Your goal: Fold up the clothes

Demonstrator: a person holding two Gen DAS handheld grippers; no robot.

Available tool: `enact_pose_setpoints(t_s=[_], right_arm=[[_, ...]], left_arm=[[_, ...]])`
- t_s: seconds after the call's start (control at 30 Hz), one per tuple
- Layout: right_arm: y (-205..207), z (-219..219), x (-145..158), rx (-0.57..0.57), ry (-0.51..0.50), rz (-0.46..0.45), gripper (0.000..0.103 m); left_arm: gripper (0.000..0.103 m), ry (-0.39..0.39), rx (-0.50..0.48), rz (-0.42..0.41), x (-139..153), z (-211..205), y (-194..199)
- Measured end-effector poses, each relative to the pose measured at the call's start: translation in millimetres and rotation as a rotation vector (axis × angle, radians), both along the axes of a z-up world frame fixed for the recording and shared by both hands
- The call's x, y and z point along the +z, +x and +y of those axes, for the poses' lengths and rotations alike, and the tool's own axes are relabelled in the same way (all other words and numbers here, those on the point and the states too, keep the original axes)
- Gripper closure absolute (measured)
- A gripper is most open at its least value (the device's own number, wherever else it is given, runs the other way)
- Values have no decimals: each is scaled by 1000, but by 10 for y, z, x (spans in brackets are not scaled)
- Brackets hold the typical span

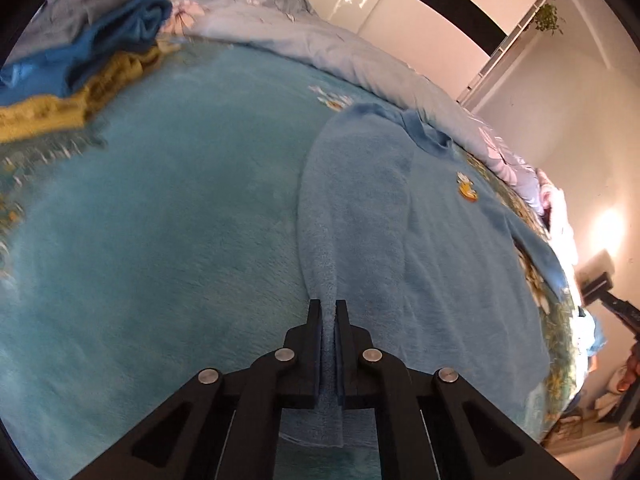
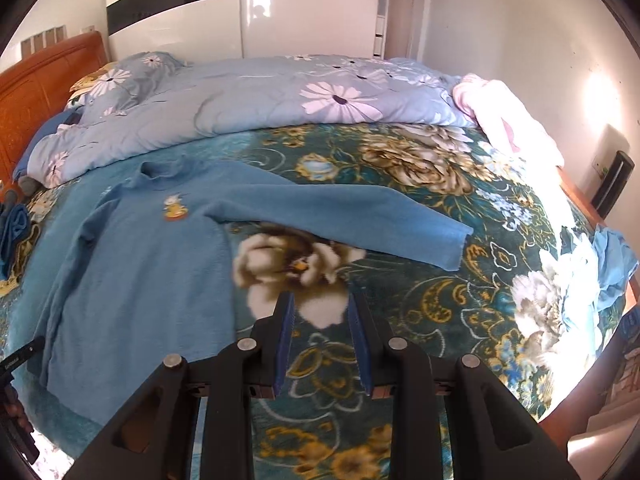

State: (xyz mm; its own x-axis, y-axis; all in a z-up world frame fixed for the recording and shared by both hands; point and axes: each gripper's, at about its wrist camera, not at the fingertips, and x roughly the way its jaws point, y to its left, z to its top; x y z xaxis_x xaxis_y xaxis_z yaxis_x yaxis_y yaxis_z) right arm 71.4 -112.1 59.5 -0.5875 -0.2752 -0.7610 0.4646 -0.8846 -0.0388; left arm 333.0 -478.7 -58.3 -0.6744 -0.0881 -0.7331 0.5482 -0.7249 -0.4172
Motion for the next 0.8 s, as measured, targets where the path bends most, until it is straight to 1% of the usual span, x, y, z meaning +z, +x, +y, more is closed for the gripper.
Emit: enact_pose_setpoints(t_s=[0.07,0.13,0.2,0.3,0.4,0.43,0.5,0.57,0.63,0.67,0.7,0.73,0.77,0.8], right_arm=[[42,-41,27,9,6,7,74],[65,-79,42,16,15,13,74],[52,-115,38,16,26,12,74],[21,-200,-4,25,45,6,74],[-41,-297,-110,31,67,-15,74],[-64,-324,-154,31,70,-28,74],[-107,-399,-278,37,80,-56,74],[-135,-463,-390,41,91,-76,74],[-148,-513,-496,46,93,-101,74],[-149,-527,-527,46,91,-110,74],[-150,-540,-559,47,89,-118,74],[-145,-545,-580,48,82,-127,74],[-128,-540,-590,48,68,-135,74],[-101,-526,-596,49,56,-141,74]], left_arm=[[98,-50,1,7,124,-65,42],[98,-161,23,-26,287,-202,27],[98,-299,46,-75,451,-378,-7],[98,-416,76,-135,600,-724,-60],[98,-525,99,-241,567,-1111,-205],[98,-525,104,-262,526,-1207,-227],[98,-492,123,-292,443,-1425,-289],[94,-483,133,-304,413,-1503,-319],[94,-472,129,-296,403,-1493,-331],[86,-463,132,-289,407,-1462,-319],[66,-450,139,-276,415,-1411,-276],[54,-435,145,-256,445,-1334,-247],[38,-424,153,-229,488,-1236,-199],[37,-421,167,-199,548,-1119,-127]])
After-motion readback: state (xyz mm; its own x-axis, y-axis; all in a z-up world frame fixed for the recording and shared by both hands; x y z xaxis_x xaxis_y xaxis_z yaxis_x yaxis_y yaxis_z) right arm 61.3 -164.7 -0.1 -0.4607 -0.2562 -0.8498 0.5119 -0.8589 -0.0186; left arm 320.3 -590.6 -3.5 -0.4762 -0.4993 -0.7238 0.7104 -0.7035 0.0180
